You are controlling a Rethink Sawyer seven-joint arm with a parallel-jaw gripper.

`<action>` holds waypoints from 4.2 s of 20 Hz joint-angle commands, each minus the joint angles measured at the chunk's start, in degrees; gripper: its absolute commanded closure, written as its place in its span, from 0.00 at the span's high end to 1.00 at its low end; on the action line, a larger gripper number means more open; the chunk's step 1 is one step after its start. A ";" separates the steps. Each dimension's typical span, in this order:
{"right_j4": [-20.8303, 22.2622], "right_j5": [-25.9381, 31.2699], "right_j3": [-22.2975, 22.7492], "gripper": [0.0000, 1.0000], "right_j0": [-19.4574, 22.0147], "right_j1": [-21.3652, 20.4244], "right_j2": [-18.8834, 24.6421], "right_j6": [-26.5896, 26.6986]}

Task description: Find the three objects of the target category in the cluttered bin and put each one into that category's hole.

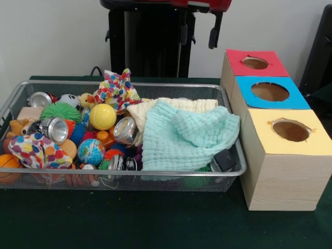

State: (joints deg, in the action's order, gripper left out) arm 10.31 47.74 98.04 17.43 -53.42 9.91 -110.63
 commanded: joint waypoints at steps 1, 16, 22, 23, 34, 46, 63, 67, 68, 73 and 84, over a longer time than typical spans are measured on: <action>-1.07 -0.54 2.32 1.00 0.56 2.91 -1.07 -6.95; -0.15 -5.07 4.64 1.00 6.78 3.51 -0.63 -0.39; 1.71 -8.01 6.94 1.00 11.81 3.87 0.80 3.64; 2.11 -8.53 7.37 1.00 12.39 3.88 0.99 3.95; 6.19 -15.71 12.03 1.00 19.45 5.19 3.84 6.90; 12.35 -24.13 10.45 1.00 22.27 12.76 4.92 4.28; 18.23 -32.12 5.63 1.00 23.10 23.03 4.29 1.21; 19.48 -33.22 5.00 1.00 23.32 24.44 3.94 0.77; 19.61 -33.07 4.76 1.00 23.57 24.59 4.11 1.01; 20.16 -32.01 2.39 1.00 25.03 26.24 5.40 2.95; 20.26 -25.48 -1.56 1.00 27.59 25.50 9.04 7.73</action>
State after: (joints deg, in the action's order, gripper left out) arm 27.83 19.03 104.20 43.80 -28.95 12.21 -110.63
